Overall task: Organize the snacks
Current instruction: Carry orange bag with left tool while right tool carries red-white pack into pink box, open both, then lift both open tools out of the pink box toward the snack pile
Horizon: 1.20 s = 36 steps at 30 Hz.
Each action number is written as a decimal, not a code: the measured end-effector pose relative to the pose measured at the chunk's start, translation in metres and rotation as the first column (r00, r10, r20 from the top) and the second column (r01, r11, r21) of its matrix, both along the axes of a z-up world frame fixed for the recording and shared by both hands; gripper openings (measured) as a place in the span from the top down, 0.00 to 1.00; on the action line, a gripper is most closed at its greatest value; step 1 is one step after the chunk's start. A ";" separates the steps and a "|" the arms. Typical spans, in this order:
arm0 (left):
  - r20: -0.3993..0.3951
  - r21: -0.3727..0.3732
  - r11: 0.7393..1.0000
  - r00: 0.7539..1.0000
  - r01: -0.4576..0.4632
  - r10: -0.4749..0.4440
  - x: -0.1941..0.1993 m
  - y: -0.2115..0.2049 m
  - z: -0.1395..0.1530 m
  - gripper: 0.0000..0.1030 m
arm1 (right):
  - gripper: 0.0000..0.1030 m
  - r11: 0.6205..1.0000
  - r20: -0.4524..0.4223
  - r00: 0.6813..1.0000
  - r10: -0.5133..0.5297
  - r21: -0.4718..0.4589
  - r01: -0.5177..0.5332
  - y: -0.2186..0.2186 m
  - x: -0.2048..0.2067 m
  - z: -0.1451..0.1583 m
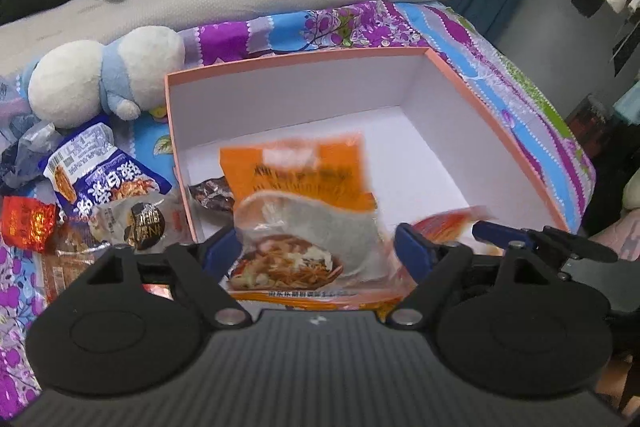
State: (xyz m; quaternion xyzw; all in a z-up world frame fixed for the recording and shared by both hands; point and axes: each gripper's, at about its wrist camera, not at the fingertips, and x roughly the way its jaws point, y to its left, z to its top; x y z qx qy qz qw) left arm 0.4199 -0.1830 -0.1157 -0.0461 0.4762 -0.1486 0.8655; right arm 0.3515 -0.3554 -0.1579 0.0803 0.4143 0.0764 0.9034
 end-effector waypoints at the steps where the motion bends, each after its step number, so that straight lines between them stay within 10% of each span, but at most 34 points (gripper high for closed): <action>1: 0.006 -0.020 1.000 1.000 0.003 -0.003 -0.003 0.002 0.004 0.14 | 0.22 1.000 0.003 1.000 -0.002 0.010 0.002 -0.001 -0.002 0.002; 22: 0.347 -0.035 0.999 0.937 -0.031 0.041 -0.135 0.063 0.137 0.08 | 0.22 1.000 0.303 0.953 -0.005 0.012 0.002 0.036 -0.106 0.123; 36: 0.424 -0.061 0.988 0.893 -0.139 0.152 -0.233 0.146 0.132 0.08 | 0.22 0.997 0.407 0.911 0.069 0.002 -0.076 0.101 -0.173 0.132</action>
